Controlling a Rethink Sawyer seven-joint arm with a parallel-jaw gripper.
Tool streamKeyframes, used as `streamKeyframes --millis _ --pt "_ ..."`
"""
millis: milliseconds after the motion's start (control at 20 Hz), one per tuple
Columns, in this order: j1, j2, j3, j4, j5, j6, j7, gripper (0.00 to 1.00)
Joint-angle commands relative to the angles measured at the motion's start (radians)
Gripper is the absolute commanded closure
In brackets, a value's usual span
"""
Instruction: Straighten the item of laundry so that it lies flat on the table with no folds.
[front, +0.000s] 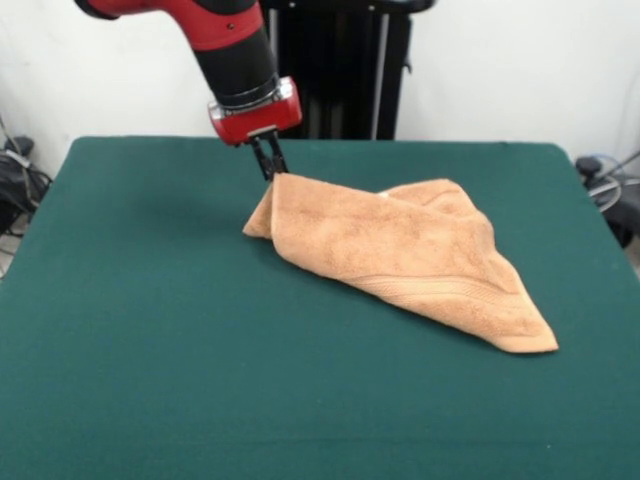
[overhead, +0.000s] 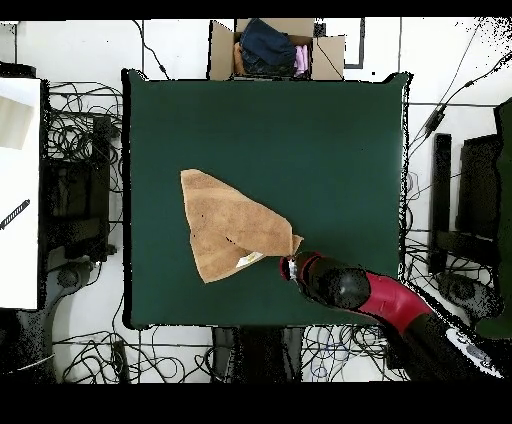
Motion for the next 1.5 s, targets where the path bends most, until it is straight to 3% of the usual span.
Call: streamKeyframes --millis 50,1500 --pt "-0.023 0.024 0.094 -0.103 0.002 0.097 0.002 1.00" --pt "-0.095 0.002 0.144 -0.140 0.006 0.262 -0.036 1.00"
